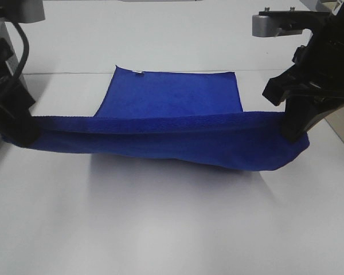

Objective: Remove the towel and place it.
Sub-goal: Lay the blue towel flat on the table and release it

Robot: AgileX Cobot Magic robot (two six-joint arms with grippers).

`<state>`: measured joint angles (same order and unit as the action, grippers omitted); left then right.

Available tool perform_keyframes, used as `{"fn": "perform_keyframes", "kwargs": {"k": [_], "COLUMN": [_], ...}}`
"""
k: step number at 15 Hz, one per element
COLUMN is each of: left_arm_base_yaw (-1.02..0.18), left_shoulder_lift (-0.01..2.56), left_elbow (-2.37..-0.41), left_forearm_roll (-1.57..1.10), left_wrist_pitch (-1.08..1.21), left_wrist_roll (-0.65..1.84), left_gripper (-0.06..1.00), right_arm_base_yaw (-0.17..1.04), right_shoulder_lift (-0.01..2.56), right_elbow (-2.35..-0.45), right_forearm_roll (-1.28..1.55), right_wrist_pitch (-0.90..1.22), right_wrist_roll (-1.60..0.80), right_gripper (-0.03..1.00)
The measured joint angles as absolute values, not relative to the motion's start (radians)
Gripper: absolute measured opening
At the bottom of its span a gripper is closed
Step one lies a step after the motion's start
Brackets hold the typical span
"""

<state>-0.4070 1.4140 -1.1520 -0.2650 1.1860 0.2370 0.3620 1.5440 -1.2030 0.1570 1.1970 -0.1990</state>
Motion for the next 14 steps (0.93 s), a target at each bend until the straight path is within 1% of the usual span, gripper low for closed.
{"fn": "perform_keyframes", "kwargs": {"k": [3,9,14], "left_arm_base_yaw": [-0.407,-0.407,-0.423], "left_shoulder_lift": [1.365,1.362,1.36], "left_elbow": [-1.072,-0.871,-0.766], "left_forearm_roll": [-0.301,-0.382,-0.434], "left_wrist_pitch": [1.187,1.186,1.181], "left_wrist_roll": [0.23,0.229,0.229], "left_gripper": [0.0,0.0,0.0], "right_arm_base_yaw": [0.362,0.362,0.362], "right_shoulder_lift": [1.533,1.533,1.532], "right_elbow": [-1.148,-0.99,-0.835], "right_forearm_roll": [0.209,0.305,0.381], "right_wrist_pitch": [1.198,1.201,1.2], "right_wrist_roll": [-0.199,-0.199,-0.199], "right_gripper": [0.02,0.02,0.02]}}
